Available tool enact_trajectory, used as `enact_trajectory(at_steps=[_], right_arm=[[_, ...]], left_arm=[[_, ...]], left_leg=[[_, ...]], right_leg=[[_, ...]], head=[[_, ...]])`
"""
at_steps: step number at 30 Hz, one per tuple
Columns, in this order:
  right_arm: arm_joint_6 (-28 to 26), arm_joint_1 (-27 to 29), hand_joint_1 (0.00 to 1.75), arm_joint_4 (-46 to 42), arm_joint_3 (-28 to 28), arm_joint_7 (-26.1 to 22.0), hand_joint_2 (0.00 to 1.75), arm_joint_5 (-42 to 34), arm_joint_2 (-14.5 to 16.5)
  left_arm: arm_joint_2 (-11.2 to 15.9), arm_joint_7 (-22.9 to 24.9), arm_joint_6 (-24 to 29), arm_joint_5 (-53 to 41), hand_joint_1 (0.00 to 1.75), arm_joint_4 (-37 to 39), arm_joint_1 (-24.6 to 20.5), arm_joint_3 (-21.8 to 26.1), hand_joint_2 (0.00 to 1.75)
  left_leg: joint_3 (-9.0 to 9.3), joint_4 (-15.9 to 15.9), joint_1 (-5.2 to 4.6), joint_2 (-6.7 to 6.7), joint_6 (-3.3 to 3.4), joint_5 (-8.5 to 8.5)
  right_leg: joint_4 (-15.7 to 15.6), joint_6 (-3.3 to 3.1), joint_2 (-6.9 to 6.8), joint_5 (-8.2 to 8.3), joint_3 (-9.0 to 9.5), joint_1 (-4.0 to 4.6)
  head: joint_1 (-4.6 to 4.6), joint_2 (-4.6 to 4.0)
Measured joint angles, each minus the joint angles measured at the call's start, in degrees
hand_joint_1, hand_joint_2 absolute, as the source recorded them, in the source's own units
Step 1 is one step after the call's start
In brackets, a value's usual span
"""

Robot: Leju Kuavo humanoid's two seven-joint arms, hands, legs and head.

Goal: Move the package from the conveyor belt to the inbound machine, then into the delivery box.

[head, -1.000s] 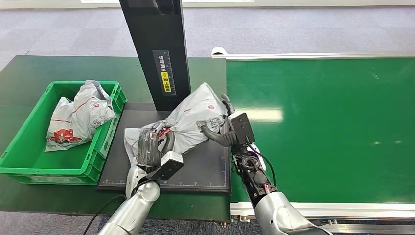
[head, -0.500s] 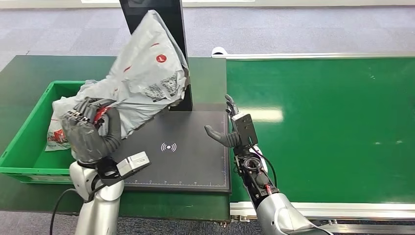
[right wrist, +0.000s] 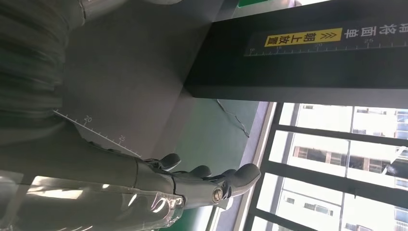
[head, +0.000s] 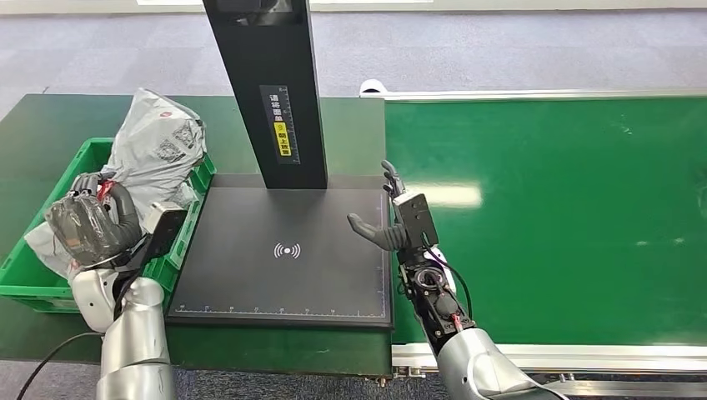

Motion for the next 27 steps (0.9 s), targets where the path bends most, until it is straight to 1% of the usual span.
enact_trajectory(at_steps=[4,6,8,11,13,14,15,17,18,20,21,22,25,27], right_arm=[[0.02,-0.01,0.0,0.0,0.28,0.04,1.75,0.01,0.0],[0.04,-0.01,0.0,0.0,0.31,0.07,1.75,0.01,0.0],[0.1,-0.02,0.0,0.0,0.35,0.2,1.75,0.08,0.01],[0.36,-0.02,0.0,0.0,0.53,0.5,1.75,0.32,0.04],[0.58,-0.02,0.0,0.0,0.62,0.58,1.75,0.4,0.06],[0.66,-0.02,0.0,0.0,0.65,0.62,1.75,0.44,0.06],[0.69,-0.01,0.0,0.0,0.68,0.64,1.75,0.48,0.08],[0.75,0.01,0.0,0.0,0.73,0.68,1.75,0.57,0.13],[0.79,0.04,0.0,-0.04,0.78,0.77,1.75,0.61,0.17],[0.88,0.18,0.0,-0.31,1.01,1.03,1.75,0.66,0.24],[0.91,0.25,0.0,-0.46,1.15,1.16,1.75,0.67,0.26],[0.93,0.31,0.0,-0.57,1.3,1.21,1.75,0.66,0.28],[0.99,0.32,0.0,-0.61,1.64,1.22,1.75,0.6,0.37],[1.01,0.32,0.0,-0.61,1.75,1.22,1.75,0.6,0.39]], left_arm=[[0.67,0.14,0.0,-0.32,1.75,4.37,-1.75,3.7,1.75],[0.89,1.26,0.01,-1.32,1.75,6.0,-2.38,4.82,1.75],[1.45,5.27,0.02,-4.09,1.75,8.3,-3.23,5.83,1.75],[3.45,12.67,0.03,-7.51,1.75,12.98,-4.64,7.07,1.75],[5.22,14.45,0.05,-7.79,1.75,15.77,-5.51,8.1,1.75],[6.06,14.26,0.06,-7.49,1.75,16.85,-5.95,8.79,1.75],[6.73,13.05,0.07,-6.87,1.75,17.53,-6.41,9.71,1.75],[7.5,8.49,0.08,-4.97,1.73,18.04,-7.4,12.26,1.75],[7.66,5.79,0.09,-3.68,1.37,18.14,-7.89,13.91,1.75],[7.79,2.4,0.09,-1.59,0.49,18.43,-8.64,16.68,1.75],[7.84,1.66,0.09,-1.44,0.07,18.67,-8.96,17.73,1.75],[7.85,1.21,0.09,-1.97,0.0,18.88,-9.3,18.58,1.75],[7.55,-1.41,0.09,-3.19,0.0,19.18,-10.51,21.5,1.75],[7.01,-3.54,0.11,0.41,0.0,18.43,-10.67,22.5,1.75]], left_leg=[[-0.05,0.0,0.0,-0.02,0.0,0.0],[-0.06,0.0,-0.01,-0.02,0.0,-0.01],[-0.07,0.0,-0.01,-0.02,0.0,-0.01],[-0.06,0.0,0.0,0.02,0.0,0.0],[-0.04,-0.01,0.01,0.03,-0.02,0.01],[-0.04,-0.01,0.02,0.02,-0.03,0.02],[-0.04,-0.01,0.03,0.01,-0.04,0.03],[-0.04,-0.02,0.04,0.01,-0.05,0.03],[-0.05,-0.02,0.04,0.02,-0.05,0.03],[-0.05,-0.01,0.03,0.02,-0.05,0.03],[-0.06,-0.01,0.03,0.02,-0.05,0.03],[-0.06,-0.01,0.02,0.01,-0.04,0.03],[-0.07,-0.01,0.01,0.01,-0.04,0.03],[-0.07,0.0,0.01,0.02,-0.04,0.03]], right_leg=[[0.0,0.0,-0.01,-0.01,-0.02,0.0],[-0.01,0.0,-0.01,0.0,-0.03,-0.01],[-0.02,0.0,-0.01,0.0,-0.03,-0.01],[-0.01,-0.01,0.01,0.01,-0.03,0.0],[0.01,-0.03,0.03,0.02,-0.04,0.01],[0.02,-0.03,0.03,0.02,-0.04,0.02],[0.03,-0.04,0.03,0.02,-0.04,0.03],[0.03,-0.04,0.03,0.02,-0.05,0.04],[0.03,-0.04,0.03,0.02,-0.05,0.04],[0.02,-0.03,0.03,0.02,-0.07,0.04],[0.02,-0.03,0.03,0.02,-0.07,0.03],[0.02,-0.03,0.02,0.02,-0.07,0.03],[0.01,-0.03,0.02,0.02,-0.06,0.01],[0.02,-0.03,0.03,0.03,-0.06,0.01]], head=[[0.01,0.0],[0.02,0.0],[0.02,0.0],[0.01,0.0],[0.0,0.0],[0.0,-0.01],[0.0,0.0],[0.0,-0.01],[0.01,0.0],[0.01,0.0],[0.01,0.0],[0.02,0.0],[0.02,0.0],[0.01,0.0]])
